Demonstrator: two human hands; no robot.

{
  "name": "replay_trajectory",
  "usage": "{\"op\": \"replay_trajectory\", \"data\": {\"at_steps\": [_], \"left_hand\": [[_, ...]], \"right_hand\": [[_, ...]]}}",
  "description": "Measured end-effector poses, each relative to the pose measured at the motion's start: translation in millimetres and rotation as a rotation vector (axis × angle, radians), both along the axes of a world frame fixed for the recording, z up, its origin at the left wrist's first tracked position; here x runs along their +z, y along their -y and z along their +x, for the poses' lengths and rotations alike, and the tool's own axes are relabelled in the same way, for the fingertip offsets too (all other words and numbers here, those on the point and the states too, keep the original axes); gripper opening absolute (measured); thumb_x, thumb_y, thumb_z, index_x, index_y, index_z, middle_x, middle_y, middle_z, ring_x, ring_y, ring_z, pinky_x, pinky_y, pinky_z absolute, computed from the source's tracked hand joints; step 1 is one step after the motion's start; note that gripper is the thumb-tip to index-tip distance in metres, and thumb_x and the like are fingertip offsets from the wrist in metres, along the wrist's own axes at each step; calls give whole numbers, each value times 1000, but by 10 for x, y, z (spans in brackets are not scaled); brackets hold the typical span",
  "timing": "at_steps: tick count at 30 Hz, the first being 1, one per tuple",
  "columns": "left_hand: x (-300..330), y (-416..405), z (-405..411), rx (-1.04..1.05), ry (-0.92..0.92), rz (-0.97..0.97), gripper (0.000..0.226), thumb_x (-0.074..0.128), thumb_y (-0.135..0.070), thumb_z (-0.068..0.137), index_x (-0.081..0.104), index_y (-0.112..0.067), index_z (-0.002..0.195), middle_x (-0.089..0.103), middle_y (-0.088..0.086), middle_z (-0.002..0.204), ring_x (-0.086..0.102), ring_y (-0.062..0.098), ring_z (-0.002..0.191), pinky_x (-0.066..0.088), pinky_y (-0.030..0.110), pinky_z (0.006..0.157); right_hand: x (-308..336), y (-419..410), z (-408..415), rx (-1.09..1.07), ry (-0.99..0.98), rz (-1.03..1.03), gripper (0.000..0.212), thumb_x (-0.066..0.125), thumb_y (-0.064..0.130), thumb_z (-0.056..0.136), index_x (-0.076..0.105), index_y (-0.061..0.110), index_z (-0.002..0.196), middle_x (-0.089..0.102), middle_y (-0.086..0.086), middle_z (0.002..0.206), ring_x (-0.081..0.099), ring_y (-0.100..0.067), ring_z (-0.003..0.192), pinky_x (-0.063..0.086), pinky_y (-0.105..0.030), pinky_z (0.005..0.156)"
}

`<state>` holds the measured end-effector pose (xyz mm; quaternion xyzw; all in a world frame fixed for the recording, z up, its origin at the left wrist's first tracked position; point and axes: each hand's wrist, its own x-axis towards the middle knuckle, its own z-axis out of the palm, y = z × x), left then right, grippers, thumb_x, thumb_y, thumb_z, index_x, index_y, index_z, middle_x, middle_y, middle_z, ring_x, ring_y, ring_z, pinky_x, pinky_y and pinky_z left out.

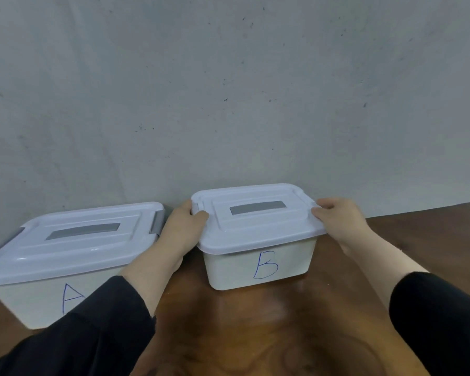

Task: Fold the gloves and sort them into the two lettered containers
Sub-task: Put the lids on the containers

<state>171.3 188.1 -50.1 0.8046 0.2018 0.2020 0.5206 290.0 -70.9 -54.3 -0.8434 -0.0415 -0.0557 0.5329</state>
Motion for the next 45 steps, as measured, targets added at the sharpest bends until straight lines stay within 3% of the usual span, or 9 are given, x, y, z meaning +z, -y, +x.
{"op": "replay_trajectory", "data": {"at_steps": [4,8,11,16,23,30,34,39,45], "left_hand": [[-24,-28,-37,-21,-3,26,30,46,-20,97,63,-28,119,68,-9,108,62,11,99,50,28,78],[-61,-55,-78,-15,-19,59,25,46,-20,97,65,-26,111,70,-5,103,63,15,99,51,36,90],[-26,-53,-29,-7,-12,62,25,44,-16,99,65,-24,109,69,-3,100,63,16,94,49,28,77],[-20,-112,109,-34,-75,-20,24,44,-20,102,63,-22,117,68,-2,106,64,21,100,48,26,73],[-84,-160,141,-25,-161,-397,26,47,-34,103,63,-44,121,71,-5,111,65,28,104,53,50,92],[-145,-160,94,18,-149,-627,26,59,-26,100,67,-6,116,75,14,106,70,35,100,54,60,89],[-114,-126,94,24,-150,-615,22,61,-18,97,66,-5,114,75,15,104,71,35,97,56,59,87],[-146,-103,92,-28,-119,-591,31,66,-5,89,61,-6,120,73,14,109,71,33,99,56,56,90],[-134,45,200,81,-84,-217,25,45,-5,97,46,-26,112,55,-6,94,58,24,103,50,44,99]], "right_hand": [[-25,68,32,28,8,-80,21,60,13,94,72,8,111,66,-5,100,54,-24,92,42,-30,67],[-15,165,14,31,79,-257,16,61,15,94,75,8,94,62,-12,80,55,-27,73,41,-34,60],[54,142,7,8,136,-475,35,61,18,93,49,12,61,38,-10,60,35,-26,55,27,-33,51],[77,143,118,24,101,-532,26,61,28,96,74,11,111,73,-8,109,64,-30,96,51,-35,80],[49,89,129,8,122,-517,30,63,28,92,74,3,104,72,-19,106,66,-38,98,54,-41,82],[22,113,182,43,-221,-163,43,70,33,92,63,3,122,64,-16,116,59,-31,95,54,-42,78],[17,95,239,38,-321,-45,38,72,31,90,63,1,112,65,-15,107,63,-35,94,58,-42,76],[-25,16,275,18,-71,-272,28,64,18,91,48,7,71,42,-9,69,38,-25,64,27,-33,58],[-55,16,227,16,83,-384,18,62,23,97,71,13,108,62,-7,88,55,-30,84,37,-30,64]]}}
